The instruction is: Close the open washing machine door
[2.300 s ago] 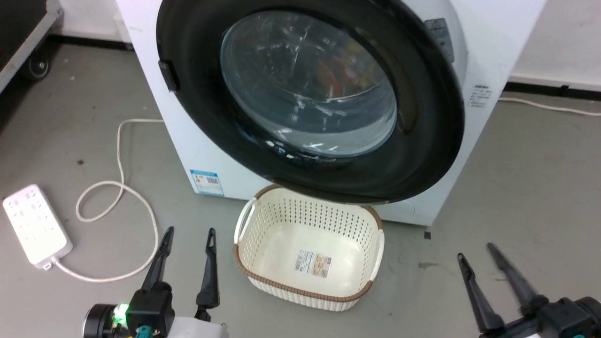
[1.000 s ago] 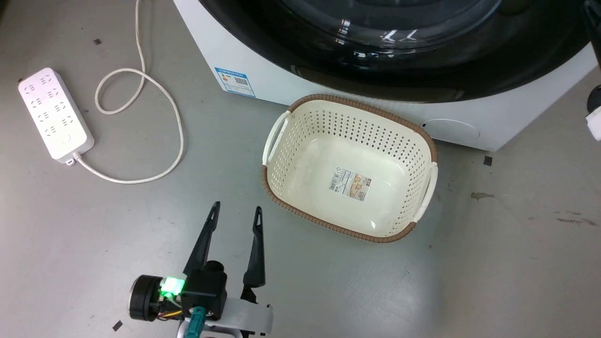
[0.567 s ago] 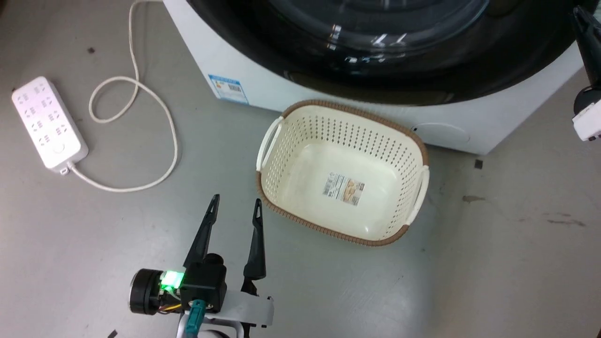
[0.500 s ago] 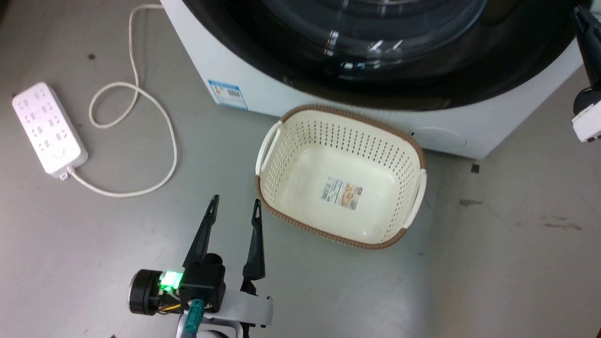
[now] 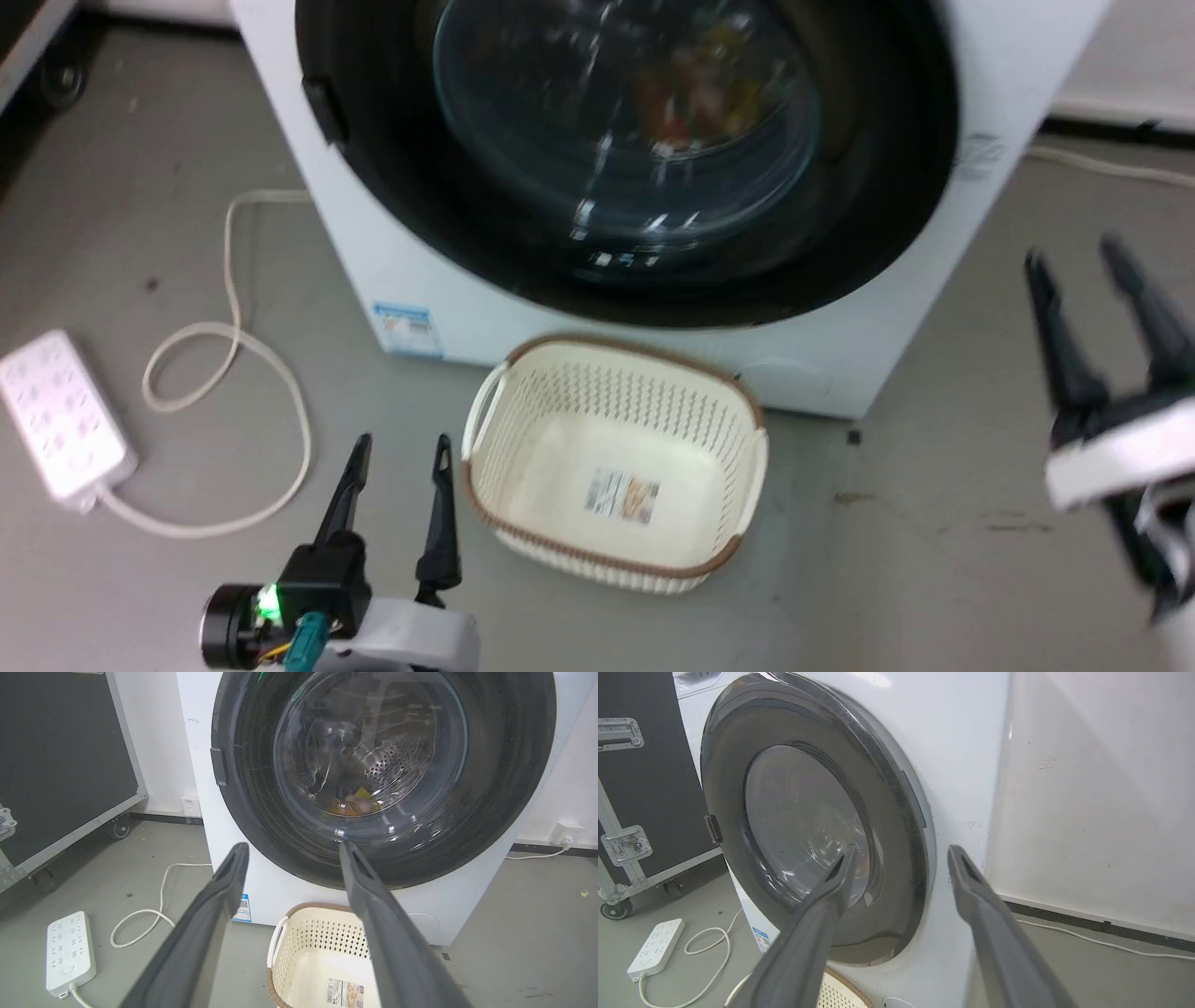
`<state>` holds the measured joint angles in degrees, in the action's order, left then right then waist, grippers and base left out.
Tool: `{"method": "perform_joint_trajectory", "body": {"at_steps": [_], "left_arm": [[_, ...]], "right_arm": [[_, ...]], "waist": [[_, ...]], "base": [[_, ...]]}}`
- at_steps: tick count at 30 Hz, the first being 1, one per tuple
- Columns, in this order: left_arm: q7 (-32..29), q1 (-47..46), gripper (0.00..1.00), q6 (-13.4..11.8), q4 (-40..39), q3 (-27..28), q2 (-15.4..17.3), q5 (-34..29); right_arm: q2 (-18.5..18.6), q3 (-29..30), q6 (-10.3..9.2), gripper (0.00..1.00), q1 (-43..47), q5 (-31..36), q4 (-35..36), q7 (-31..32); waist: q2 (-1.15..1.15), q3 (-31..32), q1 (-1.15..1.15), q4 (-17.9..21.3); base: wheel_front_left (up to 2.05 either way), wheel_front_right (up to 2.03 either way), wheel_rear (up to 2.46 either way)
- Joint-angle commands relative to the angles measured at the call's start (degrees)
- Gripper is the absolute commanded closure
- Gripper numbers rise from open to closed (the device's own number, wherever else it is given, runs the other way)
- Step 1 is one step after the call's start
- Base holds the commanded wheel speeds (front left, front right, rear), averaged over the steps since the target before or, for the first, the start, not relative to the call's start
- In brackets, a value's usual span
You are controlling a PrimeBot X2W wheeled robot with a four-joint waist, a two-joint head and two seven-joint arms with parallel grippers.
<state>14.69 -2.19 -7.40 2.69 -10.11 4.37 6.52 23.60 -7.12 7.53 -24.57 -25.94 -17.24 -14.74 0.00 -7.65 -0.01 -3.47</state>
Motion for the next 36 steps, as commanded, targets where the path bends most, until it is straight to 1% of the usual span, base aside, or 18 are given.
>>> {"method": "perform_joint_trajectory", "body": {"at_steps": [1, 2, 6, 11, 14, 17, 26, 27, 36], "left_arm": [[0.3, 1.4, 0.0, 0.8, 0.5, 1.0, 0.2, 0.6], [0.3, 1.4, 0.0, 0.8, 0.5, 1.0, 0.2, 0.6], [0.3, 2.7, 0.0, 2.4, 1.5, 1.7, 0.3, 1.1], [0.3, 3.5, 0.0, 3.5, 2.6, 2.2, 0.3, 1.0], [0.3, 3.8, 0.0, 3.6, 2.6, 2.4, 0.1, 0.7], [0.3, 3.9, 0.0, 3.7, 2.6, 2.4, -0.1, 0.2], [0.3, 3.2, 0.0, 4.9, 2.8, 2.3, -0.2, -1.2], [-0.1, 3.4, 1.0, 4.7, 2.8, 2.2, -0.1, -0.9], [-0.9, 3.3, 1.0, 4.9, 2.4, 2.6, -0.2, -1.2]], "right_arm": [[-4.2, 4.0, -0.04, 0.0, 5.9, 3.8, 3.4, -0.2], [-4.2, 4.0, -0.04, 0.0, 5.9, 3.8, 3.4, -0.2], [-10.5, 8.7, -0.04, 0.0, 14.1, 9.2, 8.3, -0.3], [-16.1, 11.3, -0.04, 0.0, 22.4, 14.4, 12.2, -0.3], [-17.8, 10.9, -0.04, 0.0, 26.4, 17.5, 13.8, -0.3], [-18.8, 10.6, -0.04, 0.0, 29.1, 19.2, 15.1, -0.3], [-20.2, 10.7, -0.04, 0.0, 31.0, 20.0, 15.8, -0.3], [-20.0, 10.7, 0.0, 1.0, 30.2, 19.9, 15.7, 0.0], [-20.0, 10.4, 0.0, 1.0, 29.9, 20.2, 15.8, 0.9]], "waist": [[0.0, 4.1, 0.01, 2.9], [0.0, 4.1, 0.01, 2.9], [0.0, 5.9, 0.01, 3.6], [0.0, 7.0, 0.01, 3.6], [0.0, 7.4, 0.01, 3.6], [0.0, 7.6, 0.01, 3.8], [0.0, 7.9, 0.01, 4.3], [0.0, 7.9, 0.01, 4.3], [0.0, 7.9, 0.01, 4.2]], "base": [[0.0, 0.0, 0.0], [0.0, 0.0, 0.0], [0.0, 0.0, 0.0], [0.0, 0.0, 0.0], [0.0, 0.0, 0.0], [0.0, 0.0, 0.0], [0.0, 0.0, 0.0], [0.0, 0.0, 0.0], [0.0, 0.0, 0.0]]}}
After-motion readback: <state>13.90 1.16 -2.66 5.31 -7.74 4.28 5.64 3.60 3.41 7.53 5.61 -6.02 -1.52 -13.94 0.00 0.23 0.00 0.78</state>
